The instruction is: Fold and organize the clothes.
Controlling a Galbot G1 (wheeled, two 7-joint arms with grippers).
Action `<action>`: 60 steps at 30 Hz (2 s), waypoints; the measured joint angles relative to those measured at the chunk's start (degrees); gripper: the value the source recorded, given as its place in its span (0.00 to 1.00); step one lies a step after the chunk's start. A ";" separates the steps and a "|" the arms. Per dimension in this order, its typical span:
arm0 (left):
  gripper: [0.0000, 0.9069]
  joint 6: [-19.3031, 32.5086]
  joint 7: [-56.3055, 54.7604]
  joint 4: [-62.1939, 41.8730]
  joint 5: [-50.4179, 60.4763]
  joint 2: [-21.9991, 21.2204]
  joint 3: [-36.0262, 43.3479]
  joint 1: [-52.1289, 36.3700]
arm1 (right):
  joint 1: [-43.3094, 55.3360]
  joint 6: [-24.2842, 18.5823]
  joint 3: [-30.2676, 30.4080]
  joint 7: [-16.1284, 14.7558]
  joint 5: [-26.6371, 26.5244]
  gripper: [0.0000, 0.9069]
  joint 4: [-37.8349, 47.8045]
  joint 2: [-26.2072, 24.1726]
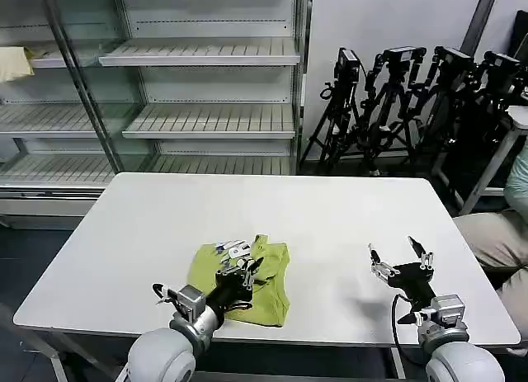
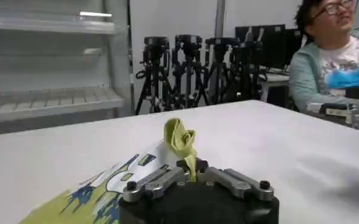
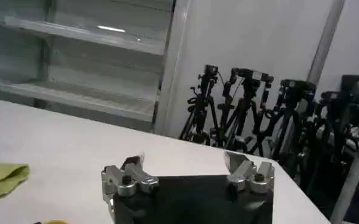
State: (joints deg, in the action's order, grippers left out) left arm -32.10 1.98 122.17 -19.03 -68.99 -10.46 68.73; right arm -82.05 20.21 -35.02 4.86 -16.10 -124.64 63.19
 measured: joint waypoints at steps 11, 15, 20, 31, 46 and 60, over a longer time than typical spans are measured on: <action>1.00 4.62 1.45 -0.06 -0.52 -2.66 0.58 -0.88 | 1.35 0.00 0.56 0.01 -0.45 1.00 1.33 -0.92; 1.00 6.88 1.84 1.84 -0.50 -2.70 -1.42 0.17 | 1.52 -0.05 0.57 -0.09 -0.50 1.00 1.27 -0.85; 1.00 7.42 0.02 2.76 -0.20 -1.68 -5.48 3.04 | 1.42 -0.45 0.58 -0.26 -0.50 1.00 1.21 -0.69; 1.00 2.79 -6.00 1.49 -3.25 -2.24 -10.53 9.16 | 0.75 -1.17 0.05 -0.15 -0.52 1.00 0.91 -0.01; 0.01 0.06 -10.30 -3.61 -6.68 -1.86 -12.71 8.99 | -0.18 -1.63 -0.26 -0.11 -0.18 1.00 0.21 0.68; 0.01 -0.06 -9.56 -5.18 -7.47 -1.56 -12.68 8.45 | -0.54 -1.49 0.27 -0.09 0.24 1.00 0.15 1.12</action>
State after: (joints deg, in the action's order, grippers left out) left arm -32.16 -7.59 116.99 -26.49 -70.56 -23.13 77.18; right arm -82.59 18.72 -34.75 4.77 -15.87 -124.48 64.32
